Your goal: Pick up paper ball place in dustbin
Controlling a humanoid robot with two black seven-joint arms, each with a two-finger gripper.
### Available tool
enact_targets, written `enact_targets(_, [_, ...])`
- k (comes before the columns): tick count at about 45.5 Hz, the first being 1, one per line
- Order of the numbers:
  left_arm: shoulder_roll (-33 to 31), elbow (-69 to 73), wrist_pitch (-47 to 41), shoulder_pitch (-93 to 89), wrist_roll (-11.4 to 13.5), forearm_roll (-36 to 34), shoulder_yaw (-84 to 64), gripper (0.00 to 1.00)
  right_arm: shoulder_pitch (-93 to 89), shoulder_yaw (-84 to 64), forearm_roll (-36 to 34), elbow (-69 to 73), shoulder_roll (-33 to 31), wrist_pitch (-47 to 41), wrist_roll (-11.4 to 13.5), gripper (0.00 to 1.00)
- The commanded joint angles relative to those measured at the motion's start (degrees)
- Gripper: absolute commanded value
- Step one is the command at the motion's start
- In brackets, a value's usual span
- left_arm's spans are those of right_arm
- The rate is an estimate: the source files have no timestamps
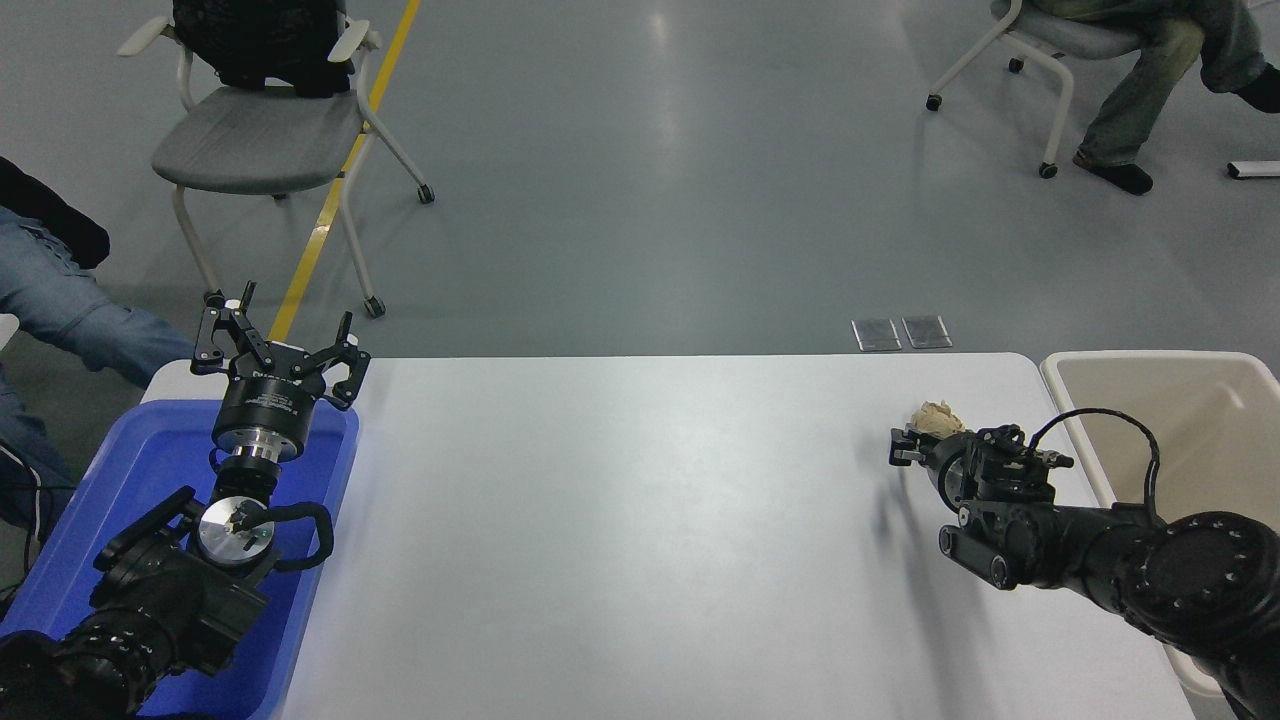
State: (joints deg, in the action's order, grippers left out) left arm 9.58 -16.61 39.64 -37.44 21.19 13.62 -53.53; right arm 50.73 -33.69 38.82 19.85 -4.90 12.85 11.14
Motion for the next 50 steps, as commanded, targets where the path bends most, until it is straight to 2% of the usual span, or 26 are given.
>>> enact_targets(1, [0.0,0.0,0.0,0.0,0.0,0.0,0.0,0.99,-0.1,-0.1,-0.1,-0.1,0.0,-0.4,0.4,0.33])
enact_targets(12, [0.0,0.0,0.0,0.0,0.0,0.0,0.0,0.99,-0.5,-0.1,0.0,0.0,-0.1,-0.6,0.5,0.18])
enact_targets(15, [0.0,0.0,0.0,0.0,0.0,0.0,0.0,0.99,-0.5,-0.1,0.0,0.0,-0.1,-0.7,0.6,0.1])
enact_targets(17, [0.0,0.0,0.0,0.0,0.1,0.0,0.0,0.99,-0.6,-0.1,0.0,0.1,-0.2,-1.1,0.7,0.01])
enact_targets(36, [0.0,0.0,0.0,0.0,0.0,0.0,0.0,0.99,0.2,0.6,-0.9,2.3,-1.4,-2.0,0.7,0.0])
enact_targets(44, [0.0,0.0,0.0,0.0,0.0,0.0,0.0,0.99,3.6,0.4,-0.9,5.2,-4.8,-4.0,0.7,0.0])
enact_targets(50, [0.0,0.0,0.0,0.0,0.0,0.0,0.0,0.99,7.8,0.5,-1.3,7.7,-8.0,-9.5,0.7,0.0])
